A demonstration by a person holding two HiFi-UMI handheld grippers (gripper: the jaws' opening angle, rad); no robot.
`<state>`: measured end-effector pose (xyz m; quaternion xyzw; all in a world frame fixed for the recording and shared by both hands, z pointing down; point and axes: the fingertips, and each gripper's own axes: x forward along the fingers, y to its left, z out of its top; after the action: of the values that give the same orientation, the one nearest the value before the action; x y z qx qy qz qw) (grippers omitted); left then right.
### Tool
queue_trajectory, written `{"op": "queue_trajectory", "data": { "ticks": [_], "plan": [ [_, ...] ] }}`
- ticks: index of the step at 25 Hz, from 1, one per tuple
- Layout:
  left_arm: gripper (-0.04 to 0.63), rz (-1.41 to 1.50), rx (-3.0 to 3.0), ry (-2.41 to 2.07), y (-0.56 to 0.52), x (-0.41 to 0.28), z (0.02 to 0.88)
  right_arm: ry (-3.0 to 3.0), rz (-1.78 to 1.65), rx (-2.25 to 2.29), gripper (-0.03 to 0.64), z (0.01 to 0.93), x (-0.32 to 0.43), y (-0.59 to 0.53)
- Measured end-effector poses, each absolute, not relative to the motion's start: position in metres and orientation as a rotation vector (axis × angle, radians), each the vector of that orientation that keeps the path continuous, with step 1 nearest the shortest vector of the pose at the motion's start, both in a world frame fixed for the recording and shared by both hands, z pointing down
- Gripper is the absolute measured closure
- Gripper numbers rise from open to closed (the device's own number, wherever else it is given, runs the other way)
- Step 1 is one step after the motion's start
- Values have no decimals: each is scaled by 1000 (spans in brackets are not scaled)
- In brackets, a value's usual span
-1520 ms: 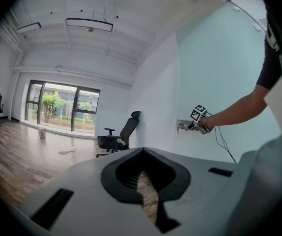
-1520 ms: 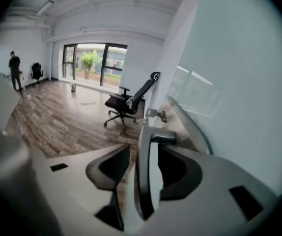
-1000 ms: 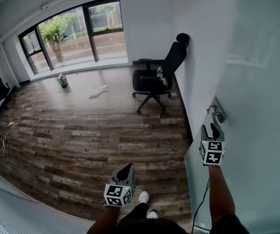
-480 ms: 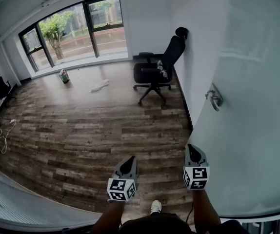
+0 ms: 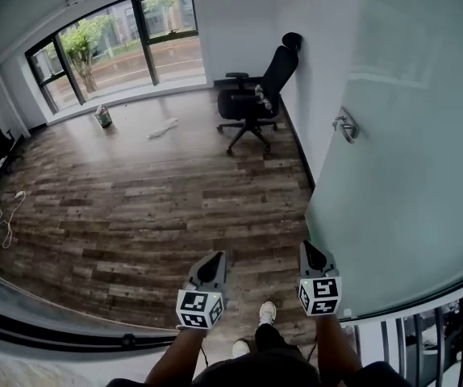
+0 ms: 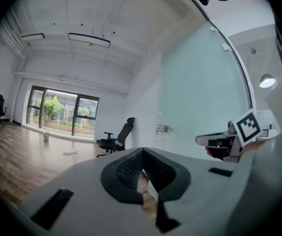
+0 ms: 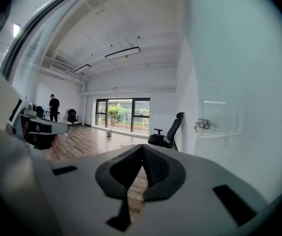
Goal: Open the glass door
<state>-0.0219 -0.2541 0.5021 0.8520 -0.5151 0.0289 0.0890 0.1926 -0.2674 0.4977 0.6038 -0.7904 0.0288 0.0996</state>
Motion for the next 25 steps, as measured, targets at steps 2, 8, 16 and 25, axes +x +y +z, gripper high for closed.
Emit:
{"op": "queue_trajectory", "data": {
  "ticks": [2, 8, 16, 25],
  "plan": [
    [592, 93, 2515, -1534, -229, -32, 508, -2342, 93, 1777, 601, 502, 175, -239],
    [592, 92, 2476, -1557, -170, -45, 511, -2474, -44, 1579, 601, 495, 134, -180],
    [592, 68, 2454, -1651, -90, -21, 510, -2478, -86, 1608, 601, 495, 156, -100],
    [592, 67, 2479, -1742, 54, 35, 497, -2515, -51, 1651, 601, 493, 229, 48]
  ]
}}
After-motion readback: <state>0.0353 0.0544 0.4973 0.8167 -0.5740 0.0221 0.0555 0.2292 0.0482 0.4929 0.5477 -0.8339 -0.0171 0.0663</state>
